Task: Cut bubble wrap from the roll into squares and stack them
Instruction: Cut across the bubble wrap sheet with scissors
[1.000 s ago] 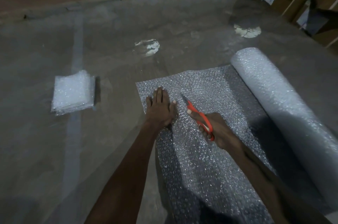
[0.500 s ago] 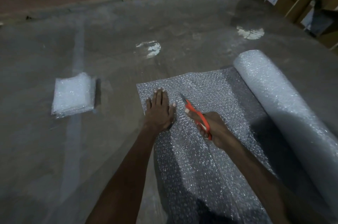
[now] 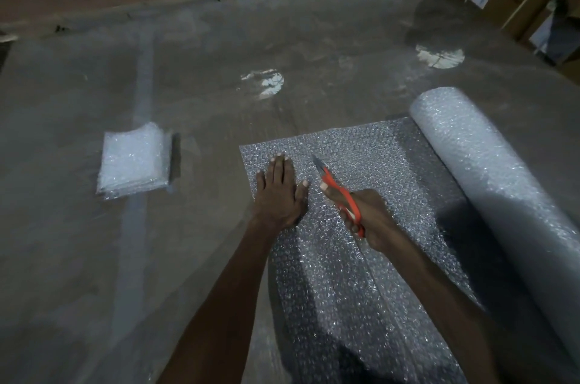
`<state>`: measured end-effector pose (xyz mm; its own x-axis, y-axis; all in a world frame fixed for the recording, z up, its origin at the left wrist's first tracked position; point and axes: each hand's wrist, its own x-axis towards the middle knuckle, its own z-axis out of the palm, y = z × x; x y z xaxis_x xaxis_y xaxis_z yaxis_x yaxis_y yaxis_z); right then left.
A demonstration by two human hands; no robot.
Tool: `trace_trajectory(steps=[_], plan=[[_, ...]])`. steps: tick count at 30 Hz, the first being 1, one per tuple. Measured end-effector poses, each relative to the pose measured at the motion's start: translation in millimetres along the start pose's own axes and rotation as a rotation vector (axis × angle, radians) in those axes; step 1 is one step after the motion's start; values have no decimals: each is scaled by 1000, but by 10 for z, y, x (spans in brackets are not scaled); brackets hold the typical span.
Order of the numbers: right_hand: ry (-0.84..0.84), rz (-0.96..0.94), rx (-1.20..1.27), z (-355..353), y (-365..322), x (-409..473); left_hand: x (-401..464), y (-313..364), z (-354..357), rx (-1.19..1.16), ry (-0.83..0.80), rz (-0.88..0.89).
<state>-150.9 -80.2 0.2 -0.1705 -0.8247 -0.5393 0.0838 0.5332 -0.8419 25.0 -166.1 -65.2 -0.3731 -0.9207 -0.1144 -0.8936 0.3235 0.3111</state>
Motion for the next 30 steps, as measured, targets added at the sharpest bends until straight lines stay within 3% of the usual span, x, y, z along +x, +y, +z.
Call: trace_trajectory(steps=[30], plan=[[-28, -28, -20, 68, -172, 226, 0, -19, 19, 17, 23, 3]])
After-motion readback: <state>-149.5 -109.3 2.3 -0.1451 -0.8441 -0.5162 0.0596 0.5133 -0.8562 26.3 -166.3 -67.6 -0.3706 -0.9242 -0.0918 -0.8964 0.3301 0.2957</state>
